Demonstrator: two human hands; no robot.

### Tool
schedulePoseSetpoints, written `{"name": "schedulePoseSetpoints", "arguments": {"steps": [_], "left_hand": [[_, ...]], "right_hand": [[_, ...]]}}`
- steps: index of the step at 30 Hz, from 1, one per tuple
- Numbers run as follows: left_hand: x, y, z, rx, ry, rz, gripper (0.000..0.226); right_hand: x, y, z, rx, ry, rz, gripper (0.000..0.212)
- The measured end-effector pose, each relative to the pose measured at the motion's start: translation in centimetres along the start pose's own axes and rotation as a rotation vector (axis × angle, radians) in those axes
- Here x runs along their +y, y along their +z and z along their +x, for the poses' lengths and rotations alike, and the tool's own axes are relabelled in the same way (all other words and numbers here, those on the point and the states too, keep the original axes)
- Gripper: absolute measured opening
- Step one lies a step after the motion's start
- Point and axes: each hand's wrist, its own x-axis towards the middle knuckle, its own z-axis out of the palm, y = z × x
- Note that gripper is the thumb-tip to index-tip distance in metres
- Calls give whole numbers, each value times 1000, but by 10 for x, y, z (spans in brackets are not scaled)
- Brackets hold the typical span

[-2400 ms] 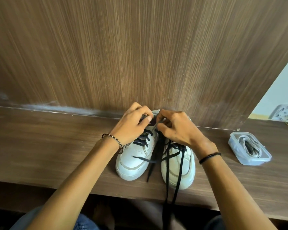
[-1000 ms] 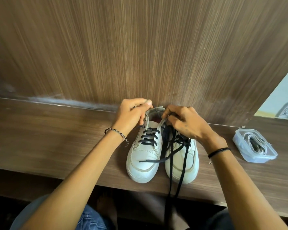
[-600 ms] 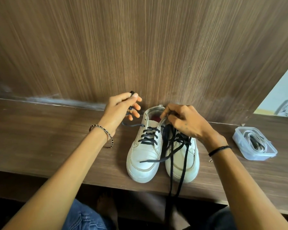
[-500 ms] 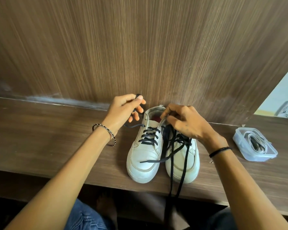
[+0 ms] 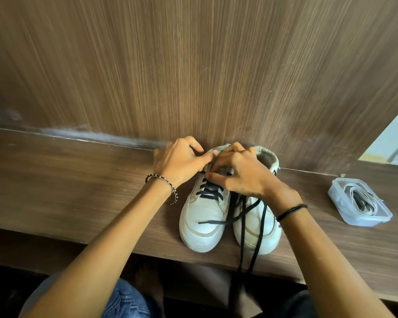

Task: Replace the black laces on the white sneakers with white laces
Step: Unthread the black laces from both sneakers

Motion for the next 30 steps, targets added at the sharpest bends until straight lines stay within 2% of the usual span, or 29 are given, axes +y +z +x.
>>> {"name": "schedulePoseSetpoints", "arguments": {"steps": [4,6,10,13,18,21,27,30], "left_hand": [[2,-6,2,-20,-42,37,69],[1,-10,2,-1,-47,71,59],[4,-13,-1,-30,-53,-36,33],[4,-14,1,-27,-40,-42,23],[0,-15,3,-44,-66,-145,26],[1,-15,2,-49,-70,-160,26],[0,-14,3,-57,-69,-194,25],[-2,-13,3,-62,-68,-217,24]], "right_hand": [[5,-4,1,-66,30,76,15],[5,-5,1,-33,40,89,14],[-3,-3,-2,103,183,176,17],[-11,1,-1,205,245,273,24],[-8,-4,-5,90,228,401,19],[-7,0,-2,46,203,272,26],[-8,0,2,-10,96,18,16],[-10,6,1,63,116,-10,13]]}}
